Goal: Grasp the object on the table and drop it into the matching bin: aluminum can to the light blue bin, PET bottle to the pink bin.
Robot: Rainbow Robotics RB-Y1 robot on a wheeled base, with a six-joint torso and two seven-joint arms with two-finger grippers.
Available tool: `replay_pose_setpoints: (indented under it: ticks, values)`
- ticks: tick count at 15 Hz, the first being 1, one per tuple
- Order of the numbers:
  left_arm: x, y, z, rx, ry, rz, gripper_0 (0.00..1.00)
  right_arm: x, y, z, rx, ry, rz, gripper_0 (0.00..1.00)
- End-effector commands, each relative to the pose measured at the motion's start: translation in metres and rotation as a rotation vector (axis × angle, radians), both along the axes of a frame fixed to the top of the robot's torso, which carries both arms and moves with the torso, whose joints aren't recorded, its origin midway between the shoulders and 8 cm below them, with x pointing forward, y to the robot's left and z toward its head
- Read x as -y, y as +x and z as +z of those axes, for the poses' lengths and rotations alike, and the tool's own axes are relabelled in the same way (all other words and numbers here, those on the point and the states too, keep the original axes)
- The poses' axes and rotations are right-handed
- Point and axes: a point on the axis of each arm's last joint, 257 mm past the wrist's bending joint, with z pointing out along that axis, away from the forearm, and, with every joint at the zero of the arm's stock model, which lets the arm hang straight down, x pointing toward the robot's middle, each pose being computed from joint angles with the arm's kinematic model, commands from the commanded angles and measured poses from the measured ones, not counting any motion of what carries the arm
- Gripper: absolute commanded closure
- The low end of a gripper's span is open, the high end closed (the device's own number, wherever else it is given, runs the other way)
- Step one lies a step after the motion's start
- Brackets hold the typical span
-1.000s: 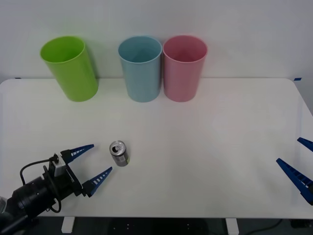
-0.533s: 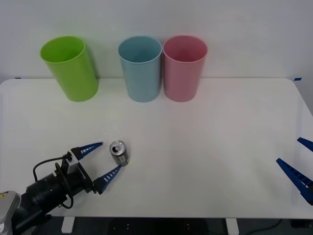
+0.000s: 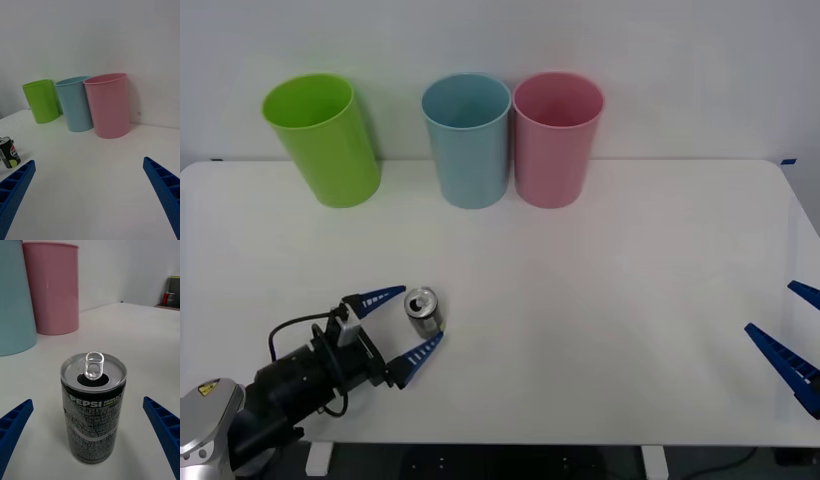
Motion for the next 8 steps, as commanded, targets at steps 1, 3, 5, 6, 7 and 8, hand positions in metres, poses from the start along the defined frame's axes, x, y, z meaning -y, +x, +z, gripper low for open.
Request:
replay_pose_setpoints:
  ticks: [1, 3, 5, 6, 7, 8]
  values:
    - [0.007, 0.006, -0.003, -0.010, -0.005, -0.006, 0.00, 0.000, 0.000, 0.000, 0.000, 0.000, 0.000, 0.00]
    - [0.012, 0.009, -0.004, -0.011, -0.003, -0.017, 0.00, 0.000, 0.000, 0.000, 0.000, 0.000, 0.000, 0.00]
    - [0.016, 0.010, -0.004, -0.009, -0.002, -0.024, 0.00, 0.000, 0.000, 0.000, 0.000, 0.000, 0.000, 0.00]
    - [0.018, 0.011, -0.004, -0.008, -0.002, -0.025, 0.00, 0.000, 0.000, 0.000, 0.000, 0.000, 0.000, 0.00]
    - [0.021, 0.011, -0.004, -0.010, -0.005, -0.027, 0.00, 0.000, 0.000, 0.000, 0.000, 0.000, 0.000, 0.00]
    - [0.021, 0.011, -0.004, -0.009, -0.004, -0.027, 0.00, 0.000, 0.000, 0.000, 0.000, 0.000, 0.000, 0.00]
